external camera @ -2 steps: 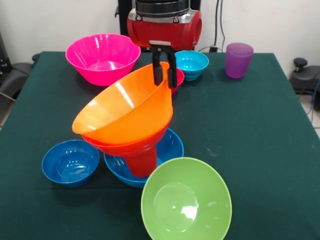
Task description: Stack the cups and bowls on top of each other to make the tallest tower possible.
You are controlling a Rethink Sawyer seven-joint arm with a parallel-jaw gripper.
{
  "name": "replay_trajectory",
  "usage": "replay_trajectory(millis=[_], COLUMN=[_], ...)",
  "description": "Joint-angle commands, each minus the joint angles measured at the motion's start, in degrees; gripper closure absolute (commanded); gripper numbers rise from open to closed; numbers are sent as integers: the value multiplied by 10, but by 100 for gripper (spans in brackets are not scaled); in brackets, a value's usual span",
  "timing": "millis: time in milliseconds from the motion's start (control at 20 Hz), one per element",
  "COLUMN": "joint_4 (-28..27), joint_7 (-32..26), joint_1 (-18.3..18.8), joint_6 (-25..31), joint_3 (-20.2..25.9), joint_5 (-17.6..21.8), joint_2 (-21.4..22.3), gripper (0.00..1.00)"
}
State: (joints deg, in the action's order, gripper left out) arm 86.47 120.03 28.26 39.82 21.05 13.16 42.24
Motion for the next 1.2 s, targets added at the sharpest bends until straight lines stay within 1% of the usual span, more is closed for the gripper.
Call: replay_trajectory(millis=[50,250,500,1200], joint_4=[35,21,11,29], joint_7=[-100,-100,-84,-44], joint_1=[1,-2,-8,-11], joint_6=[-29,-19,-17,-47], joint_3=[44,50,56,56], joint_5=[53,62,60,59], joint_2=[-20,-27,-37,-53], gripper=[0,0,0,0])
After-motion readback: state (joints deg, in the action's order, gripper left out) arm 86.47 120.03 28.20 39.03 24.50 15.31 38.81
